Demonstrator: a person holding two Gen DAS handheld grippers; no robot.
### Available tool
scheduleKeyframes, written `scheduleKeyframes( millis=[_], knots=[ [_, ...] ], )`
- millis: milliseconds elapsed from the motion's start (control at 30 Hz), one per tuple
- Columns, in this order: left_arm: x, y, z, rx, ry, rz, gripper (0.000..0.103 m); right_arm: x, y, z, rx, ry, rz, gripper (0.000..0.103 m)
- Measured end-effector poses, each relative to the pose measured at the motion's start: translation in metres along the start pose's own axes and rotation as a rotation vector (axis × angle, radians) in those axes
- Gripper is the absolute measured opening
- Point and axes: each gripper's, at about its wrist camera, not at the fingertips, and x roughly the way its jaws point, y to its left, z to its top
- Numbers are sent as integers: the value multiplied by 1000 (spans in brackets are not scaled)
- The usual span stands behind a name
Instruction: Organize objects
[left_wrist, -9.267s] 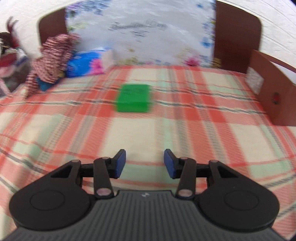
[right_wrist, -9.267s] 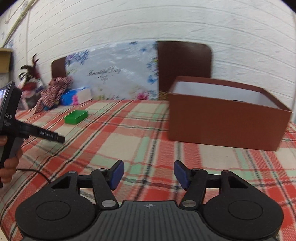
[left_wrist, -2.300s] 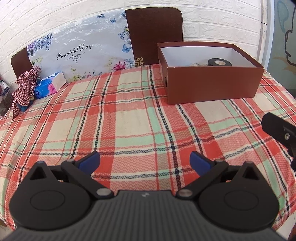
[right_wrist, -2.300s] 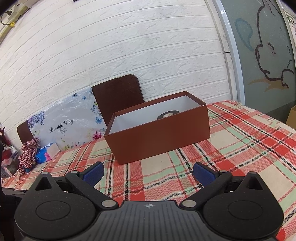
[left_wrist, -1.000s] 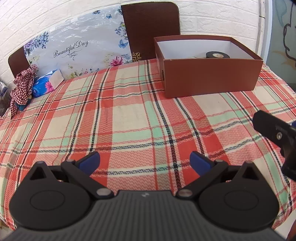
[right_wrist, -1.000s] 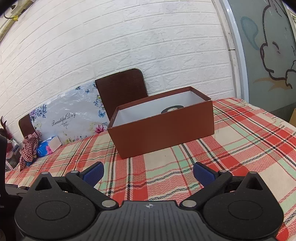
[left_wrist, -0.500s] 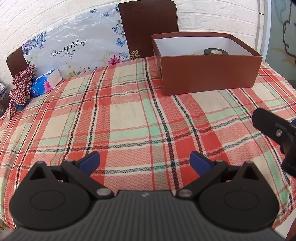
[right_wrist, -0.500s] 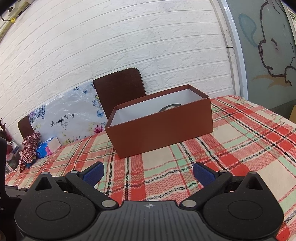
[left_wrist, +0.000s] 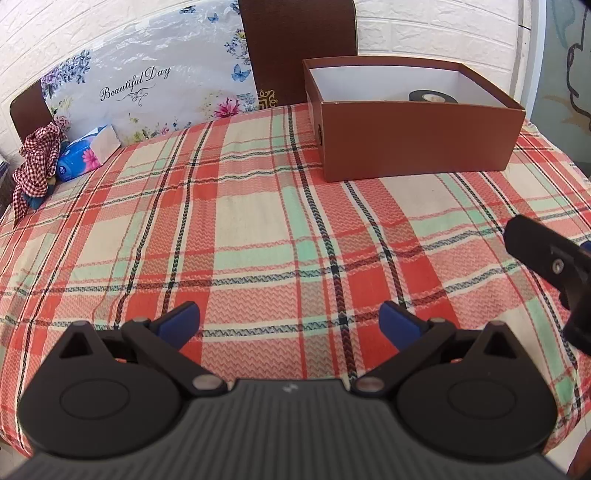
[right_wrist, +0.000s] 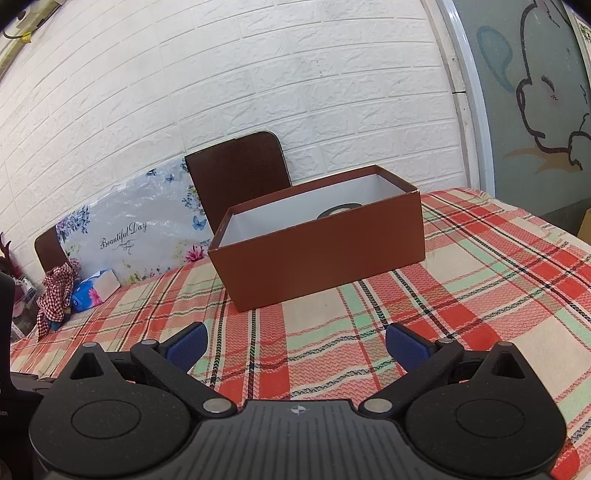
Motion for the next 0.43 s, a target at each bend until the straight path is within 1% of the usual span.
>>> scheduleKeyframes(
  millis=[200, 333, 433],
  knots=[
    [2, 0, -1, -4, 11, -8, 103, 0, -1, 0, -1, 1, 2, 102],
    [-2, 1, 0, 4, -23, -3, 103, 0, -1, 0, -1, 1, 2, 102],
    [-4, 0, 1, 8, -36, -18, 103, 1, -1, 0, -1, 2, 2, 102]
  ],
)
